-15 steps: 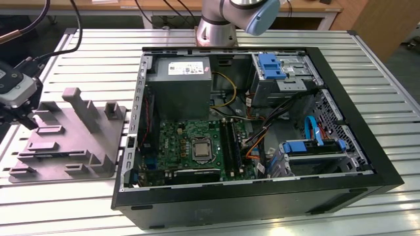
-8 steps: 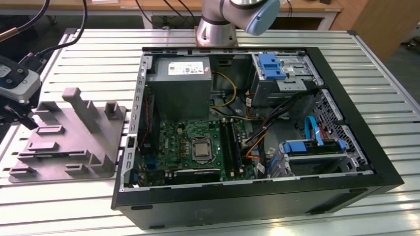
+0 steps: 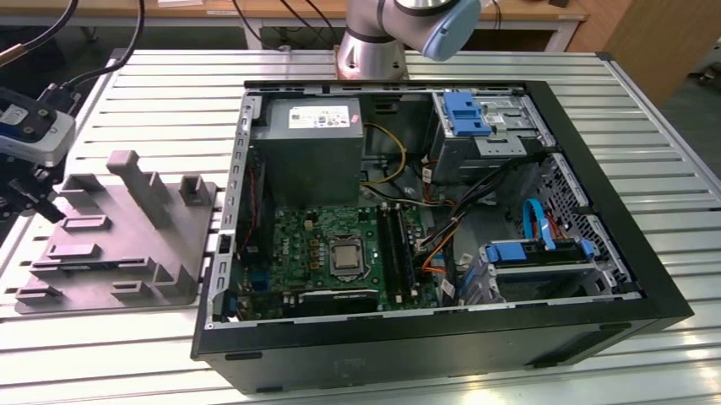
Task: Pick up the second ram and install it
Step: 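Pick up the second ram and move it above second insertion slot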
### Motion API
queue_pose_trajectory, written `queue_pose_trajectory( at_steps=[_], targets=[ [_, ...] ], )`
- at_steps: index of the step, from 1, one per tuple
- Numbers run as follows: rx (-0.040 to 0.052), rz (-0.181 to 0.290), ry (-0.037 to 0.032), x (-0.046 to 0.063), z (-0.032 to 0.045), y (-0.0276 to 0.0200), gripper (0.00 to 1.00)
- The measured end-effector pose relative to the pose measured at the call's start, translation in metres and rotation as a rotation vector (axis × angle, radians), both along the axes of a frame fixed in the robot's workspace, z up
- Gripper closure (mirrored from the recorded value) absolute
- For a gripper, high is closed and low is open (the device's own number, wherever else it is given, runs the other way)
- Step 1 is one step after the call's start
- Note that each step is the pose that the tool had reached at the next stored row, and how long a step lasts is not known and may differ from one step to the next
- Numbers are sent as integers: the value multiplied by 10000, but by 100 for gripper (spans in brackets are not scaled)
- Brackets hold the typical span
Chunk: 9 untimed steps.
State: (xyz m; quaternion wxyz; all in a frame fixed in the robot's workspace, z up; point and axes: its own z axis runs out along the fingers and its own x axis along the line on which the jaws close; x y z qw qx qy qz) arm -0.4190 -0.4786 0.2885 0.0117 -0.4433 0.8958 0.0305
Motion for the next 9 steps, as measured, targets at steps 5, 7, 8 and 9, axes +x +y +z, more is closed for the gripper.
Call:
queue_pose_trajectory(
  at_steps=[5,7,8,9],
  targets=[
    [0,904,0,0,-10,0,90],
    [0,1281,0,0,-14,0,90],
    [0,1461,0,0,-17,0,90],
    [0,1641,0,0,-19,0,90]
  ],
)
